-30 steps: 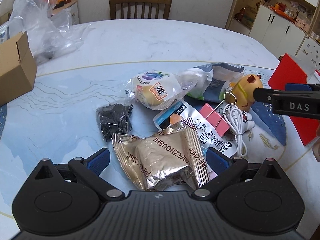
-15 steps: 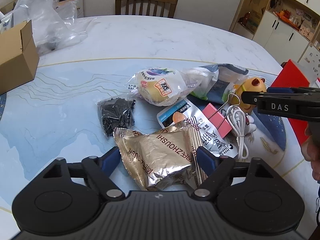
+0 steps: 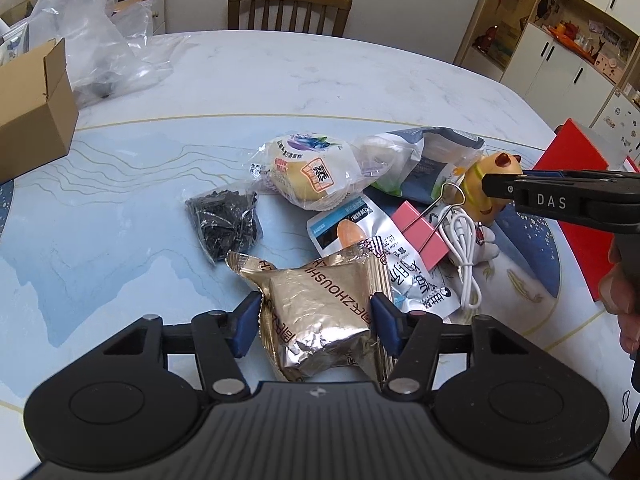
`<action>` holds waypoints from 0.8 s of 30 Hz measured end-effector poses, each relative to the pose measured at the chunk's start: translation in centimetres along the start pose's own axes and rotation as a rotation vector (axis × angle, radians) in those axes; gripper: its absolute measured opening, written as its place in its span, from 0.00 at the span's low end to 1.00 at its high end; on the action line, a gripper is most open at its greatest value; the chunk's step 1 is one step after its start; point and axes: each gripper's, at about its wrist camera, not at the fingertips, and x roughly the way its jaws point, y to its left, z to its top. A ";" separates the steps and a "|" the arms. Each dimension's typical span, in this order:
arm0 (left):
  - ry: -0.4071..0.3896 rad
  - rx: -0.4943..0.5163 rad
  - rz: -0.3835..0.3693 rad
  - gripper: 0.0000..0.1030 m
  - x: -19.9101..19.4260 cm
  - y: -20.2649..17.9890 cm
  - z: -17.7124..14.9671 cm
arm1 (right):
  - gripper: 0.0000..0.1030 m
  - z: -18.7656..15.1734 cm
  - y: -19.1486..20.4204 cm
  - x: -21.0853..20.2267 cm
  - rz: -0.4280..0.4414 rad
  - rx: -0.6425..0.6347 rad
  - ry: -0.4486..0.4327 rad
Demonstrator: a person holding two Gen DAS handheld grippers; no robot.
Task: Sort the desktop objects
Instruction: 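Grasp the gold foil packet with the left tool while the right tool grasps the spotted toy, then lift the foil packet and spotted toy and carry both over the red box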
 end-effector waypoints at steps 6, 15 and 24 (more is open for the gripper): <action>-0.006 -0.009 0.003 0.55 -0.8 -0.2 -0.4 | 0.30 0.0 -0.6 -1.5 0.009 0.019 -0.025; -0.035 -0.027 -0.016 0.55 -3.2 -0.7 -0.3 | 0.30 -1.1 -2.2 -4.8 0.044 0.064 -0.026; -0.060 0.014 -0.049 0.55 -5.4 -3.1 0.9 | 0.30 -1.9 -3.6 -8.8 0.059 0.105 -0.038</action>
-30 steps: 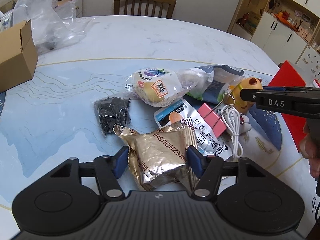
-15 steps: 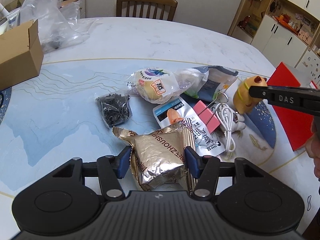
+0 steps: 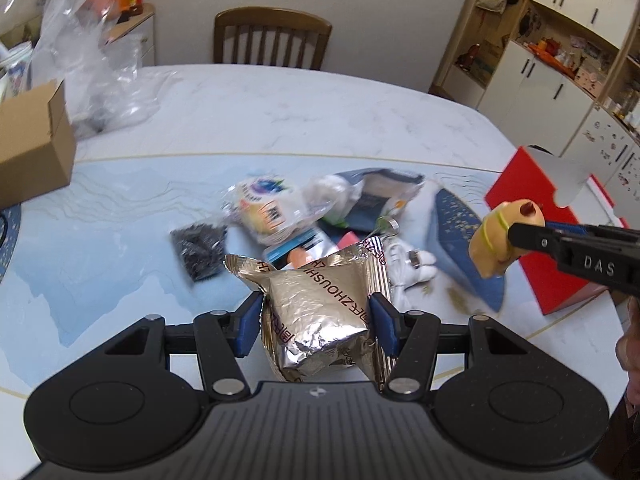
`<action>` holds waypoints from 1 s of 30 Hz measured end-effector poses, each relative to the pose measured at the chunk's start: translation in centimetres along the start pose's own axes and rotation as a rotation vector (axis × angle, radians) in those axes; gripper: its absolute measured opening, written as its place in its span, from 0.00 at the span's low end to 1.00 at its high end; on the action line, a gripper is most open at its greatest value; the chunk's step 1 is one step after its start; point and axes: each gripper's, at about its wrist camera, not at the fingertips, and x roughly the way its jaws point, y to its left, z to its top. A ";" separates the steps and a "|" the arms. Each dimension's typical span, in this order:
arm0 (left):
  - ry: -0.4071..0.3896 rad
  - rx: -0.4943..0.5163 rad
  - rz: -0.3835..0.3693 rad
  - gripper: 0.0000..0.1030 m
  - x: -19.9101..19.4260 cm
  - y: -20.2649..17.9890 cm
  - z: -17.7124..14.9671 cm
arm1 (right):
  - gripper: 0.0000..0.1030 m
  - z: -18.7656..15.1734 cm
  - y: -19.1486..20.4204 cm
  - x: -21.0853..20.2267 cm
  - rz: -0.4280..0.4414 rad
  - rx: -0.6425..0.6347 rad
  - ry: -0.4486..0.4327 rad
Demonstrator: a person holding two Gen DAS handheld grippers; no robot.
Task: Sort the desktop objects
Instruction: 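Lift the foil packet and spotted toy and carry both over the red box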
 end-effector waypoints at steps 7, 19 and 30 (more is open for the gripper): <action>-0.008 0.062 -0.051 0.55 -1.0 -2.9 1.5 | 0.30 0.0 -1.7 -2.8 -0.019 0.040 -0.003; -0.032 0.159 -0.145 0.55 -1.4 -8.2 4.0 | 0.30 0.3 -6.1 -7.0 -0.084 0.109 -0.074; -0.048 0.262 -0.234 0.55 0.0 -15.1 6.0 | 0.30 0.5 -10.7 -8.5 -0.153 0.133 -0.100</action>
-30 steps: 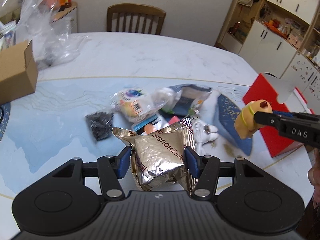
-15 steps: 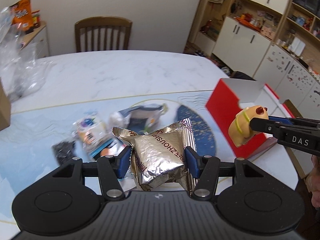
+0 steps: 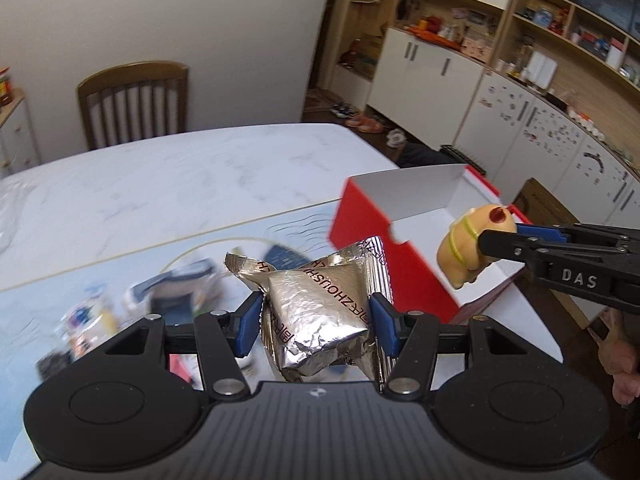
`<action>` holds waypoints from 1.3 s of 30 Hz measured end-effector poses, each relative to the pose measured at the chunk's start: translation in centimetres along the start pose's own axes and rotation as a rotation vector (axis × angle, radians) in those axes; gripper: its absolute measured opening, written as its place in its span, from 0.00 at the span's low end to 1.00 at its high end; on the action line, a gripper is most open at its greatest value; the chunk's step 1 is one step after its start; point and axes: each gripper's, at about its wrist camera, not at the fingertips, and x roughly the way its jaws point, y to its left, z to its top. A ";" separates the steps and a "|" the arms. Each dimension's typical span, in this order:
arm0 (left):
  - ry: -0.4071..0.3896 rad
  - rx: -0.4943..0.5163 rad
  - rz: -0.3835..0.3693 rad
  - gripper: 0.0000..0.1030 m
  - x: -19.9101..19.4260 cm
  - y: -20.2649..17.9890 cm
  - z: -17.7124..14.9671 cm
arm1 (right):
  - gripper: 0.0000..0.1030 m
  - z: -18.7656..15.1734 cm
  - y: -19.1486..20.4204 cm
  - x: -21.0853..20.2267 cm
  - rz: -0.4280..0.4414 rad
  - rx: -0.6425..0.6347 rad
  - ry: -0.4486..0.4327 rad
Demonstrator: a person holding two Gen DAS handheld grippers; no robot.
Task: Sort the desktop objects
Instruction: 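Lift the foil packet and spotted toy and carry both over the red box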
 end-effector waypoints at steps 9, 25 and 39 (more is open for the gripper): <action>0.003 0.085 -0.061 0.55 3.2 -5.6 2.3 | 0.30 0.6 -4.2 0.5 -0.035 -0.002 0.035; 0.047 0.221 -0.094 0.55 9.4 -12.7 5.6 | 0.30 1.5 -11.3 2.8 -0.074 -0.012 0.083; 0.150 0.337 -0.117 0.55 16.7 -15.8 6.5 | 0.30 1.5 -15.1 7.2 -0.096 -0.009 0.169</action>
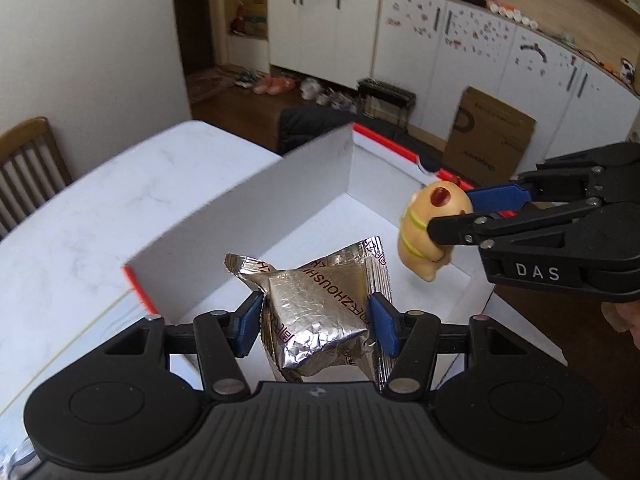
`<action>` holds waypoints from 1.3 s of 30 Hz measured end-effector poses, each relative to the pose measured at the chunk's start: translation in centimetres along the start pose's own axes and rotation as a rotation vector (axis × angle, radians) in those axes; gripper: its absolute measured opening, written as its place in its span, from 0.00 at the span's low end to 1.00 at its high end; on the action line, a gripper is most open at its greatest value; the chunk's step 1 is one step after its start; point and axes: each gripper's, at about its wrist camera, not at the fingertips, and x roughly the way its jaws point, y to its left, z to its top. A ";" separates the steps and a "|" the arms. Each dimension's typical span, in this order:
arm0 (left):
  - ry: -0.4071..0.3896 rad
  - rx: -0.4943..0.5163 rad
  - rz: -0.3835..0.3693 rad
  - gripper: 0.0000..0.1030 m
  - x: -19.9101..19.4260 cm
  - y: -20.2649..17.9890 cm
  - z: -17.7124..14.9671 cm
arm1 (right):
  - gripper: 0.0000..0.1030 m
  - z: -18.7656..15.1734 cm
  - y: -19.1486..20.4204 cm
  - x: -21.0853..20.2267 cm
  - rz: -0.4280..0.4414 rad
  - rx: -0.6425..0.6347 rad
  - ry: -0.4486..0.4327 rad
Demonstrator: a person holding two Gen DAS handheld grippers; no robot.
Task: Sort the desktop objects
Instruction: 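Lift the foil packet and spotted toy and carry both over the red box, then lower both tools into the box and open them to release packet and toy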
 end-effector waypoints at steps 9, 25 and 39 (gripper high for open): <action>0.080 0.033 0.019 0.55 4.1 0.4 0.3 | 0.30 -0.5 -1.0 4.2 0.015 0.014 0.088; 0.199 0.053 0.028 0.55 8.4 0.6 0.9 | 0.30 -1.7 -0.9 7.0 0.035 -0.004 0.167; 0.342 0.073 0.010 0.56 10.3 0.6 0.8 | 0.30 -1.0 -1.2 7.7 0.039 0.003 0.180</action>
